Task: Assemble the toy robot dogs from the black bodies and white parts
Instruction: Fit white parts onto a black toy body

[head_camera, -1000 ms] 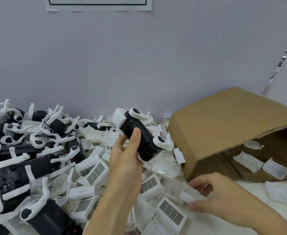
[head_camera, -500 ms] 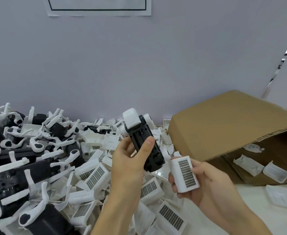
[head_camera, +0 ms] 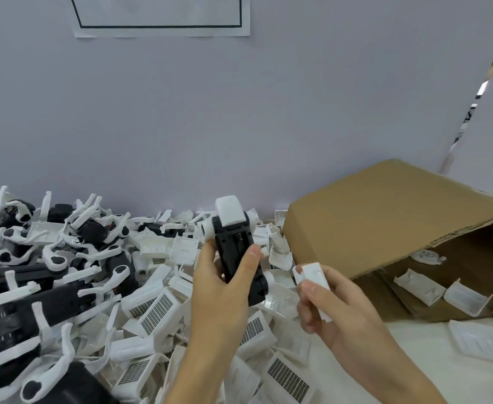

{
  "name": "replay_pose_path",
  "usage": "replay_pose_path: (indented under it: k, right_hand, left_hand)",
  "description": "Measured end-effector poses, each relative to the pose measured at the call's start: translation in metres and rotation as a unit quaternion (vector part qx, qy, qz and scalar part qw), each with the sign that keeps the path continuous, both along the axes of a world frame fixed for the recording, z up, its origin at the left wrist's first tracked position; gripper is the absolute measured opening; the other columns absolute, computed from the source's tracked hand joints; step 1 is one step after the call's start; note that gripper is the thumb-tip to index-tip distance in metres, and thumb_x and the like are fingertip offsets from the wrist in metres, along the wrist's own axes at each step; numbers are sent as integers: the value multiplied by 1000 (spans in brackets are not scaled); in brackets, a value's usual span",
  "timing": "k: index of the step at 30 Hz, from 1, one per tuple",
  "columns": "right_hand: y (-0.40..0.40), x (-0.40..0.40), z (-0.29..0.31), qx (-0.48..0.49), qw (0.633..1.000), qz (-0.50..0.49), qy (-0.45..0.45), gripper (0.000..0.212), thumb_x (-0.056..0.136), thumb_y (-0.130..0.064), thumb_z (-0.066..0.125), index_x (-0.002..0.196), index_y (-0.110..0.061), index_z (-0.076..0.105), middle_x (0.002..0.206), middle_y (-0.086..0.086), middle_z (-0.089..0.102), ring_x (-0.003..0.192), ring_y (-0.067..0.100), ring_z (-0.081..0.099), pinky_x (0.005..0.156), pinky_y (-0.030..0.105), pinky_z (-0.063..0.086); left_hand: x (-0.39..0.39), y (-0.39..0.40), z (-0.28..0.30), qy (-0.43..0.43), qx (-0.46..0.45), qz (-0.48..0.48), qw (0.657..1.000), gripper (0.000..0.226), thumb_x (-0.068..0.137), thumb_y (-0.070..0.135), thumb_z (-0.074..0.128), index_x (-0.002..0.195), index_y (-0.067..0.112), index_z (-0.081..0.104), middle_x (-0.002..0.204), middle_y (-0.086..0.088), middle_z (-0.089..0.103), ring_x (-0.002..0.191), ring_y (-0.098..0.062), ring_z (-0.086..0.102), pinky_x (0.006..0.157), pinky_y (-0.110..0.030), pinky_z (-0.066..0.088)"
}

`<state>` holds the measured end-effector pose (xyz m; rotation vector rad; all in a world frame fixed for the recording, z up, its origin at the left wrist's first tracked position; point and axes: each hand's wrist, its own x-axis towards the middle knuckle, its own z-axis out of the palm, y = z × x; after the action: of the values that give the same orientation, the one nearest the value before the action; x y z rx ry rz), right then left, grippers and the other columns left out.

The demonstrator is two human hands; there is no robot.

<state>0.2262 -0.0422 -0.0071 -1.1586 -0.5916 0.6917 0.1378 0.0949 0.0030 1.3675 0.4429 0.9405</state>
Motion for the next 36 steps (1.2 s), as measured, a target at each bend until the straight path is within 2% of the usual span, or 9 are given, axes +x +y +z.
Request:
replay_pose_path:
  k: [6, 8, 12, 16, 21, 26, 29, 31, 36]
  right_hand:
    - [4, 3, -5, -29, 990, -77, -115, 32, 81, -50, 63, 108, -37, 73, 100, -3, 75, 77, 10, 62, 67, 27, 53]
    - [7, 4, -8, -25, 991, -84, -99, 27, 82, -46, 60, 105, -40, 73, 96, -5, 74, 78, 11, 62, 71, 31, 51]
    - [11, 2, -14, -12, 993, -92, -75, 22, 86, -40, 63, 106, -42, 73, 90, -10, 71, 83, 9, 66, 83, 33, 49]
    - [16, -3, -11, -14, 973, -165, -161, 53, 78, -49, 67, 128, -32, 60, 112, -17, 74, 106, 1, 69, 88, 21, 54]
    - [20, -15, -5, -3, 948, -216, -234, 48, 73, -51, 69, 120, -38, 65, 109, -18, 70, 104, 5, 69, 83, 24, 56]
    - [24, -19, -3, -5, 935, -248, -252, 48, 68, -59, 68, 114, -47, 63, 102, -16, 66, 97, 8, 70, 81, 29, 57]
    - [24, -19, -4, -9, 928, -263, -263, 44, 71, -59, 67, 113, -47, 67, 102, -15, 65, 94, 11, 70, 81, 37, 58]
    - [25, -20, -5, -14, 922, -276, -272, 42, 73, -58, 66, 114, -47, 68, 101, -15, 65, 92, 11, 70, 80, 37, 58]
    - [30, -22, -7, -51, 889, -316, -328, 64, 76, -59, 62, 129, -25, 68, 97, -19, 59, 89, 5, 65, 70, 9, 48]
  left_hand:
    - [0, -5, -2, 25, 30, -36, 999, 11, 89, 40, 68, 100, 43, 69, 97, 7, 77, 89, -8, 73, 71, -27, 60]
    - [-2, -7, -1, 14, 4, -60, 998, 26, 102, 31, 53, 99, 52, 69, 105, 12, 76, 97, -1, 70, 72, -16, 56]
    - [-3, -13, 2, 25, 19, -99, 995, 39, 108, 24, 37, 110, 59, 54, 98, 50, 62, 94, 32, 53, 66, 7, 38]
    - [0, -15, 0, 47, 69, -106, 991, 37, 108, 20, 43, 119, 52, 58, 112, 33, 69, 107, 17, 60, 83, -5, 46]
    - [5, -20, -6, 61, 96, -114, 987, 38, 109, 19, 41, 128, 48, 56, 117, 20, 71, 115, 0, 63, 102, -33, 48]
    - [5, -27, -3, 44, 50, -143, 987, 31, 105, 46, 42, 112, 71, 59, 117, 34, 67, 117, 10, 60, 102, -25, 44]
    - [3, -32, 3, 34, 74, -167, 983, 30, 97, 56, 37, 101, 81, 54, 114, 46, 61, 112, 24, 53, 90, -3, 43]
    - [2, -33, 4, 24, 98, -173, 980, 35, 95, 50, 35, 105, 78, 56, 109, 48, 61, 106, 26, 54, 81, 3, 41]
    - [2, -29, 0, 2, 132, -173, 976, 33, 99, 45, 38, 129, 50, 51, 114, 38, 66, 106, 16, 61, 78, -1, 46]
